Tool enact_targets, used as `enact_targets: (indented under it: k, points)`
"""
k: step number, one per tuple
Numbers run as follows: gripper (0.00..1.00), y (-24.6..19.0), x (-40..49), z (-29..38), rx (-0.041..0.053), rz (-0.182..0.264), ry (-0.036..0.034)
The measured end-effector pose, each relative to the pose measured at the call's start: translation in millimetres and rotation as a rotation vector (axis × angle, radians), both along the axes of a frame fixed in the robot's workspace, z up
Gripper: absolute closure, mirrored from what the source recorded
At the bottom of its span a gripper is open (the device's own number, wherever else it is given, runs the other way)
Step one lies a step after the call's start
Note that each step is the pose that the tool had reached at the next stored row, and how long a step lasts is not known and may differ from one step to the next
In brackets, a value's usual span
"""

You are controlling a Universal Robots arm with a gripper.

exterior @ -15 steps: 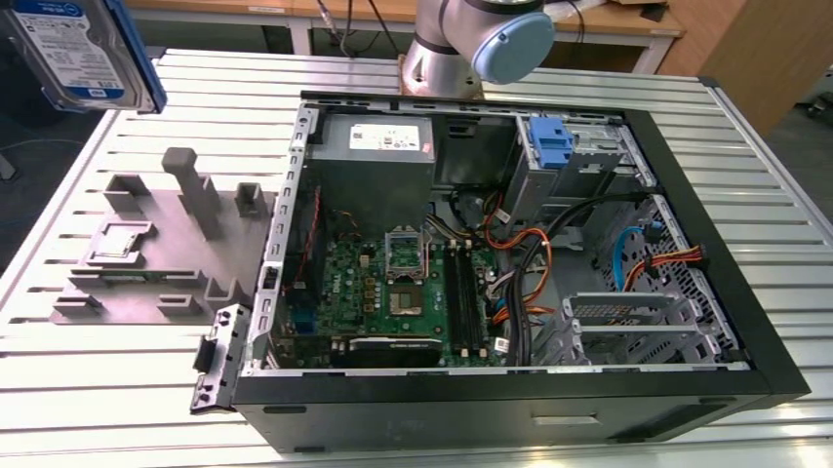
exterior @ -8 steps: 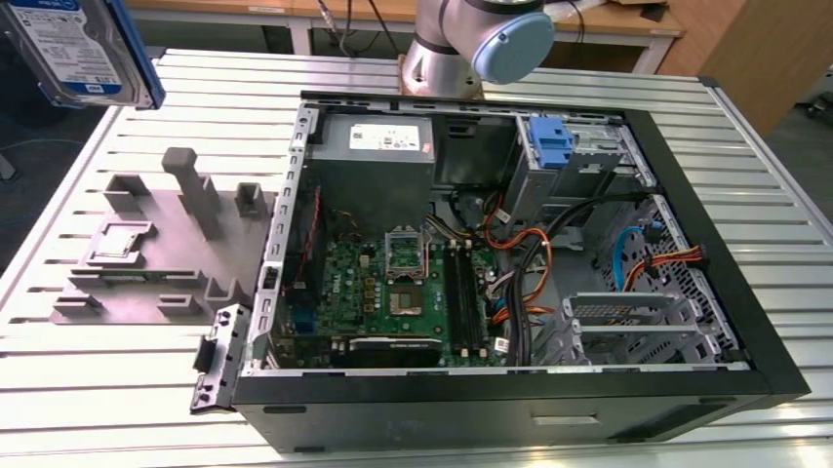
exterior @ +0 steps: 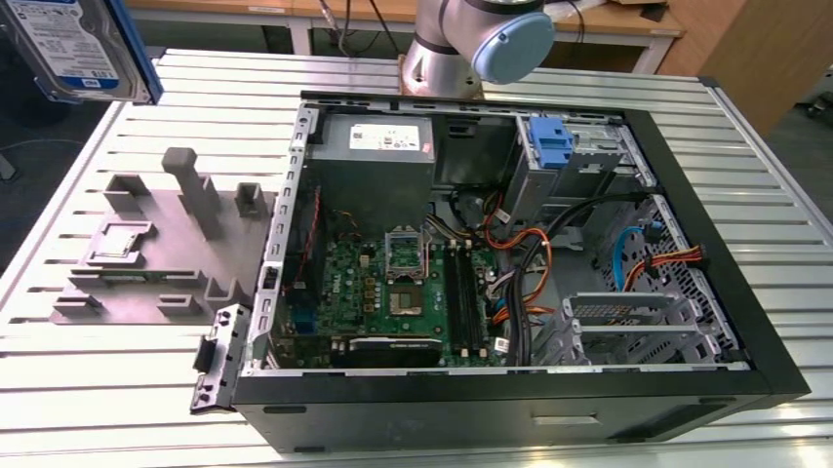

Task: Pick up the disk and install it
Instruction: 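Pick up the disk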

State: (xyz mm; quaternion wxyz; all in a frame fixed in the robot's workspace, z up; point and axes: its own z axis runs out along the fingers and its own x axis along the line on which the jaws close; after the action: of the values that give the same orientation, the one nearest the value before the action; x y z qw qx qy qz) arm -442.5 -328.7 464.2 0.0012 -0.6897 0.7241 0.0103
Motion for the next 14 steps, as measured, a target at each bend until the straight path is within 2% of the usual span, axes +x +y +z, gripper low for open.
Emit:
enact_targets:
  k: [14]
  points:
    - [0.63, 0.0, 0.0, 11.7, 0.0, 0.0, -0.0001]
